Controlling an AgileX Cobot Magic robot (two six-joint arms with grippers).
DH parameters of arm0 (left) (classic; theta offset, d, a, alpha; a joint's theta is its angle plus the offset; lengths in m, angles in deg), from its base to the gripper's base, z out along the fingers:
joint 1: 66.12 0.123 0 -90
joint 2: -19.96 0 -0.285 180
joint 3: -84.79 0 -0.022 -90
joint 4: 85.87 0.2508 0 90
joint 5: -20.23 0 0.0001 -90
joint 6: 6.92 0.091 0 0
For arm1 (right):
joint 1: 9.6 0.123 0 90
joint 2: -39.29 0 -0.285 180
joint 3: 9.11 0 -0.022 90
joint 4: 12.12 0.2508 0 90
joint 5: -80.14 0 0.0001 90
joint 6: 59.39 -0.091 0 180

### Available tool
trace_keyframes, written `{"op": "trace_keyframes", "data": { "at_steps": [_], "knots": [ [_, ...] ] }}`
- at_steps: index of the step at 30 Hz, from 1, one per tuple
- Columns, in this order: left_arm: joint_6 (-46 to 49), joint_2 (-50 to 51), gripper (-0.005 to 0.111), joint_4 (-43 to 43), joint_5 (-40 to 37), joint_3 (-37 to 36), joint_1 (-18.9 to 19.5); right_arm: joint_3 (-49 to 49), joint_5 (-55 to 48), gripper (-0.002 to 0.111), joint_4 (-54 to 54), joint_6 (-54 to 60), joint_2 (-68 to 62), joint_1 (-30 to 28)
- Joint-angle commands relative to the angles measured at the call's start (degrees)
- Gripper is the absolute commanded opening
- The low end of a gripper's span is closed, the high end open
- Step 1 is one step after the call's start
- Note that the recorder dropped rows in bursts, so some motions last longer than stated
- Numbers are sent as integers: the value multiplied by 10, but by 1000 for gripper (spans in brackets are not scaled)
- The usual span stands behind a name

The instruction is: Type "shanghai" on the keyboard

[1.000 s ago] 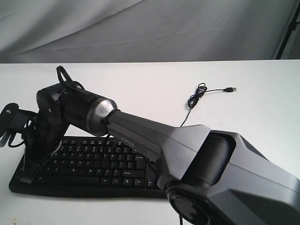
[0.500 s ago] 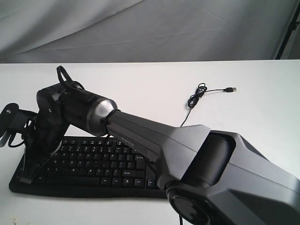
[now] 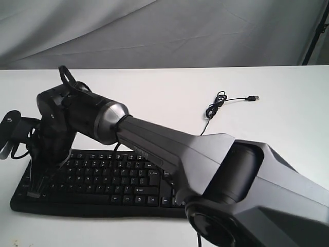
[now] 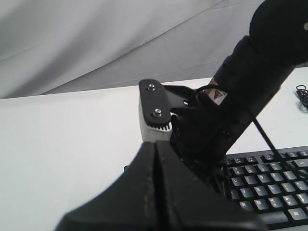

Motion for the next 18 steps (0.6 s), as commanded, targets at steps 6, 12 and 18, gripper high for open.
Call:
{"op": "trace_keyframes", "data": {
  "at_steps": [6, 12, 18],
  "knots": [
    [-2, -2, 0, 0, 3, -2, -2, 144, -4, 0, -44, -4, 134, 0],
    [-2, -2, 0, 0, 3, -2, -2, 521, 243, 0, 22, 14, 306, -34],
    [-2, -2, 0, 0, 3, -2, -2, 550, 252, 0, 80, 36, 306, -40]
  ]
}}
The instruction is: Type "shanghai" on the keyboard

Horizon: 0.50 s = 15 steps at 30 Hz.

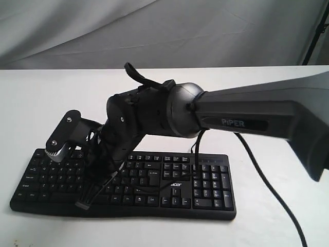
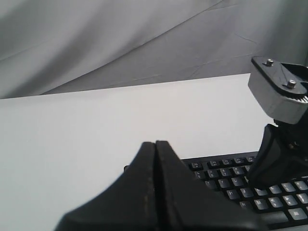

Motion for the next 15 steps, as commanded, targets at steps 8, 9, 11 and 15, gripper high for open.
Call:
{"op": "trace_keyframes", "data": {
  "at_steps": [8, 9, 11, 15],
  "knots": [
    [-2, -2, 0, 0, 3, -2, -2, 4, 21, 0, 68, 56, -16, -1],
    [-2, -2, 0, 0, 3, -2, -2, 4, 24, 0, 76, 67, -18, -1],
    [-2, -2, 0, 0, 3, -2, -2, 4, 29, 0, 78, 73, -20, -1],
    [-2, -2, 0, 0, 3, -2, -2, 4, 30, 0, 81, 82, -28, -1]
  ]
}}
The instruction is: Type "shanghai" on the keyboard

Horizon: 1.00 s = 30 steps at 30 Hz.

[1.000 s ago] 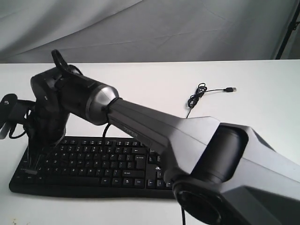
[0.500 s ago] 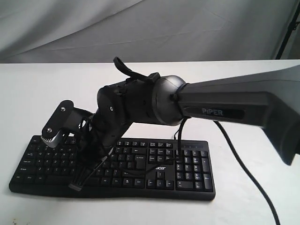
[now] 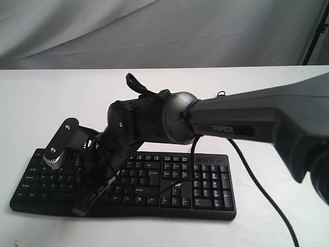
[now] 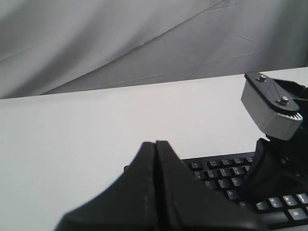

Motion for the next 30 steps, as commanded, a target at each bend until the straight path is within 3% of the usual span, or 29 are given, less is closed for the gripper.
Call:
{"op": "trace_keyframes", "data": {
  "at_steps": [1, 30],
  "knots": [
    [-2, -2, 0, 0, 3, -2, -2, 1, 8, 0, 9, 12, -8, -1],
    [-2, -2, 0, 0, 3, -2, -2, 1, 33, 0, 16, 21, -24, -1]
  ]
}}
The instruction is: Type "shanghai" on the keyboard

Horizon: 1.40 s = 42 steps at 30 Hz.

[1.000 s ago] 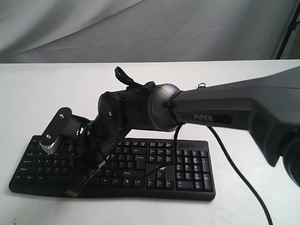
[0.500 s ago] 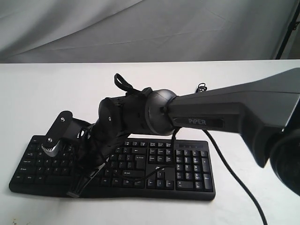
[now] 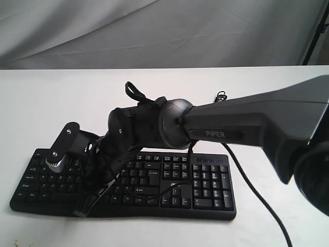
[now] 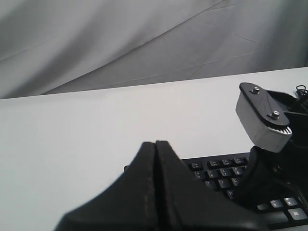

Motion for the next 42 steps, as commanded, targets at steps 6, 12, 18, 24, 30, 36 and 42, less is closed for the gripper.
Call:
{"op": "trace_keyframes", "data": {
  "at_steps": [6, 12, 18, 24, 30, 36, 42],
  "knots": [
    [-2, -2, 0, 0, 3, -2, -2, 1, 3, 0, 6, 8, -8, -1],
    [-2, -2, 0, 0, 3, -2, -2, 0, 15, 0, 1, 9, 12, -1],
    [-2, -2, 0, 0, 3, -2, -2, -61, -16, 0, -7, 9, -2, -1],
    [-2, -2, 0, 0, 3, -2, -2, -140, -81, 0, -26, -16, -46, -1],
    [-2, -2, 0, 0, 3, -2, -2, -145, -93, 0, -33, -22, -55, -1],
    [-2, -2, 0, 0, 3, -2, -2, -145, -90, 0, -35, -22, -55, -1],
    [-2, -2, 0, 0, 3, -2, -2, -145, -76, 0, -46, -35, -66, -1]
  ]
}}
